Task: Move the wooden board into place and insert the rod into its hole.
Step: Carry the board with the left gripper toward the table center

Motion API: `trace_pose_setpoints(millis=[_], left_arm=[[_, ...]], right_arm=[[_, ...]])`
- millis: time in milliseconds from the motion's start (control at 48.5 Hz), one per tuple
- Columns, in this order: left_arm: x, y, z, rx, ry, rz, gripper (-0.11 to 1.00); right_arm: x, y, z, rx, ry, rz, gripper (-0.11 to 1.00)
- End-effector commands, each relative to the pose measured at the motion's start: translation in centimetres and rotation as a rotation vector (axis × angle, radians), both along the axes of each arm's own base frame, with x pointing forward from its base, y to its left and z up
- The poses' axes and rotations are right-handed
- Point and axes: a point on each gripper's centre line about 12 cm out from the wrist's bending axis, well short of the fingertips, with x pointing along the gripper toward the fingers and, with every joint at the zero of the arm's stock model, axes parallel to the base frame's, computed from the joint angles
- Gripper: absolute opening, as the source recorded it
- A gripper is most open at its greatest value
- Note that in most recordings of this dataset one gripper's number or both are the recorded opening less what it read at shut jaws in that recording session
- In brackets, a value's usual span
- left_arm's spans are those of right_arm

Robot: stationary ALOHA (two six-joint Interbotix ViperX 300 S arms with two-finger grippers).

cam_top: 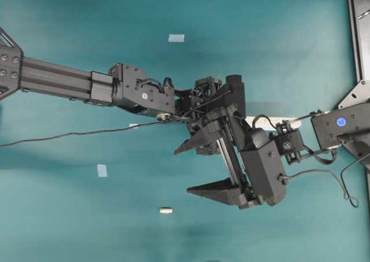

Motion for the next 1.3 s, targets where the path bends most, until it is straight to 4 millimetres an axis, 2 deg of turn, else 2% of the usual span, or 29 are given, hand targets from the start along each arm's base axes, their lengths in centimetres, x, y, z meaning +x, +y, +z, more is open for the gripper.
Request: trace_pose_setpoints(millis=[0, 82, 103, 206, 371, 700, 1009, 1277], left_arm=[[0.7, 0.1, 1.9, 0.006, -0.046, -0.002, 0.38], [0.7, 0.1, 2.1, 0.008, -0.046, -0.004, 0.62], [0.7, 0.1, 2.2, 0.008, -0.047, -0.004, 0.63], [0.7, 0.2, 2.5, 0.008, -0.052, -0.003, 0.58], [0.3, 0.2, 3.7, 0.008, -0.063, -0.003, 0.58], [-3.2, 0.1, 4.9, 0.007, -0.020, -0.004, 0.58], [-5.7, 0.1, 3.3, 0.007, 0.019, -0.003, 0.58], [-6.9, 0.2, 1.2, 0.020, -0.088, 0.008, 0.58]], right_arm=[[-0.1, 0.0, 1.4, 0.009, -0.042, 0.002, 0.99], [-0.2, 0.0, 1.4, 0.010, -0.043, 0.002, 0.99], [-0.2, 0.0, 1.3, 0.009, -0.040, 0.002, 0.99], [-0.3, 0.0, 1.3, 0.009, -0.040, 0.002, 0.99], [-0.4, -0.1, 1.4, 0.009, -0.042, 0.002, 0.99], [-0.6, -0.1, 1.3, 0.008, -0.037, 0.001, 0.99], [-0.6, -0.1, 1.3, 0.007, -0.036, 0.001, 0.99], [-0.8, -0.3, 0.8, -0.006, 0.026, -0.009, 0.99]])
